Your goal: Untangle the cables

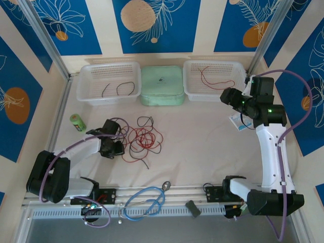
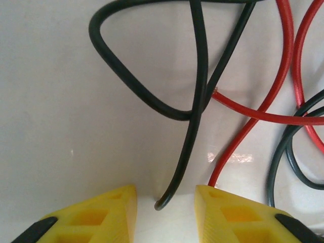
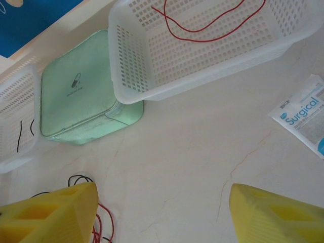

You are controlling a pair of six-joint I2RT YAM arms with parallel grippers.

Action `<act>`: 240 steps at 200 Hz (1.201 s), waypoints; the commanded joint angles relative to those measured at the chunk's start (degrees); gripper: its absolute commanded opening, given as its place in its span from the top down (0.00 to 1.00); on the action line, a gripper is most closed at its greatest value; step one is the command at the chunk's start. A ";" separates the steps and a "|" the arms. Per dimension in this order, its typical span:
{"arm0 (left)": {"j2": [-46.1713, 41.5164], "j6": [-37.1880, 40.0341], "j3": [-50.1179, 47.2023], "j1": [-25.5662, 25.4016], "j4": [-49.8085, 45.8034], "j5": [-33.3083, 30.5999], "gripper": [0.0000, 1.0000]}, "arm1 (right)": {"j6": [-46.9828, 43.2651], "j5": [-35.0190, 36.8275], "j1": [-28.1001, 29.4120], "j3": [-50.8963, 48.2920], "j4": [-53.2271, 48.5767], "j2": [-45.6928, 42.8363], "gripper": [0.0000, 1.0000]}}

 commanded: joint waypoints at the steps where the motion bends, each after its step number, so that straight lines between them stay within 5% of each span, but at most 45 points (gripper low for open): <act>1: 0.74 -0.90 -0.58 -0.82 0.92 -0.12 0.68 | 0.11 -2.03 -0.46 -0.28 -0.27 -0.96 0.31; 63: 2.01 0.40 1.17 -1.86 1.34 -6.06 1.00 | 0.20 -2.84 -0.88 -0.59 -0.41 -1.53 0.31; 139: -10.33 4.24 19.77 -9.82 -20.22 -4.99 1.00 | -0.15 -8.81 2.02 -2.14 0.50 -2.88 0.29; 183: -14.01 5.63 28.81 -10.48 -28.36 -5.69 1.00 | 2.24 -12.63 13.23 -4.88 3.11 -0.55 0.27; 240: -16.07 5.52 33.44 -10.55 -29.27 -6.94 1.00 | 13.56 -21.84 32.68 -11.76 19.37 10.85 0.30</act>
